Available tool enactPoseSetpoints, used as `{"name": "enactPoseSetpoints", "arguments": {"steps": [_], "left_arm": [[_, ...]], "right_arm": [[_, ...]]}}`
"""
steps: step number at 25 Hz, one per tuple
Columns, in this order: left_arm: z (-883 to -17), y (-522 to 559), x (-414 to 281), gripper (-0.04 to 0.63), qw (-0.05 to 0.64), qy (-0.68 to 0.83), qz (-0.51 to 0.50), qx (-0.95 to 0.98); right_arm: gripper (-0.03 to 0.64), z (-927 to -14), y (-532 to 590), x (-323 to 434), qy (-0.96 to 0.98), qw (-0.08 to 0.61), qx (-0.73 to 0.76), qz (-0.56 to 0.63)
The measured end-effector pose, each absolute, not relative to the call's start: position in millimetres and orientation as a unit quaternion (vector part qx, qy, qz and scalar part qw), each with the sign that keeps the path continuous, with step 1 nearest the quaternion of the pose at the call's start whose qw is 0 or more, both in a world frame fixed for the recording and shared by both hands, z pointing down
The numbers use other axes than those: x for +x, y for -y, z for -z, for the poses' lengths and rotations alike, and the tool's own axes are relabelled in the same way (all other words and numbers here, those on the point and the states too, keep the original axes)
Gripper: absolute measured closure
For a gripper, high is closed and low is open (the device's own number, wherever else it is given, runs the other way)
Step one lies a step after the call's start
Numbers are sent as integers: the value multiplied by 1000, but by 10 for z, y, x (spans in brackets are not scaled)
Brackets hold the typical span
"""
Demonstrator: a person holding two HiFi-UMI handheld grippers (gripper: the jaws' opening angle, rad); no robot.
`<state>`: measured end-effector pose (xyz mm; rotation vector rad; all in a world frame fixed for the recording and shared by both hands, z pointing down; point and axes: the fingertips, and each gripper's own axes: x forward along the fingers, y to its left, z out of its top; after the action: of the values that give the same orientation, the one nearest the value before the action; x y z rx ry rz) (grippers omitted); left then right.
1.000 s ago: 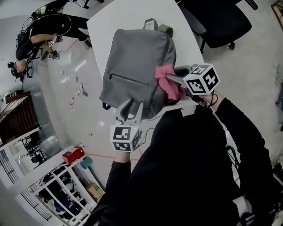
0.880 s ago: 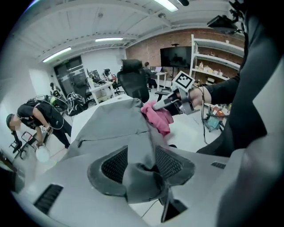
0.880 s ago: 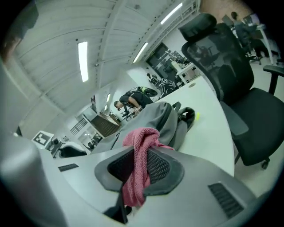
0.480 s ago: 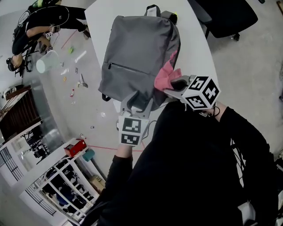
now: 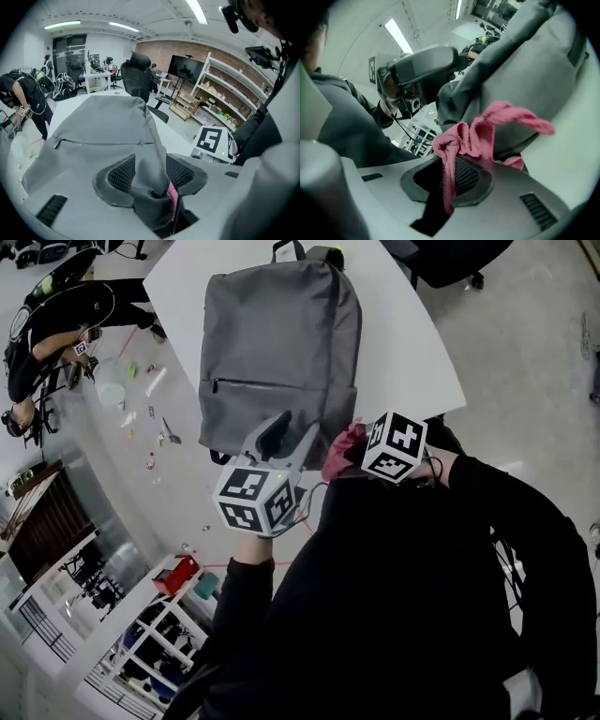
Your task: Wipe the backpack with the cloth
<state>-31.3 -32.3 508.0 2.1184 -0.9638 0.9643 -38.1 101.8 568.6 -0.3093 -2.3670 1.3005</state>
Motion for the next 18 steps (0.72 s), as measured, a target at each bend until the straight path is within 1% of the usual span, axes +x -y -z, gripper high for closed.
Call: {"name": "enactPoseSetpoints", "arguments": {"steps": [6,12,14,18], "left_arm": [[-5011,351,-322,376,291,377,-358,803],[-4886,417,-298,376,282,418,-341,793],[-4857,385,-288,376,286,430,-336,788],[-4883,311,-274,376,300,443,-332,777]], "right_arm": [[551,-5883,-478,-24,819,201,10,-537],[551,-6049,642,711,795,176,160,-558],[552,-6159,1082,1025,771,154,231,-573],[554,-6164,1785,1463,729,70,324,-599]]}}
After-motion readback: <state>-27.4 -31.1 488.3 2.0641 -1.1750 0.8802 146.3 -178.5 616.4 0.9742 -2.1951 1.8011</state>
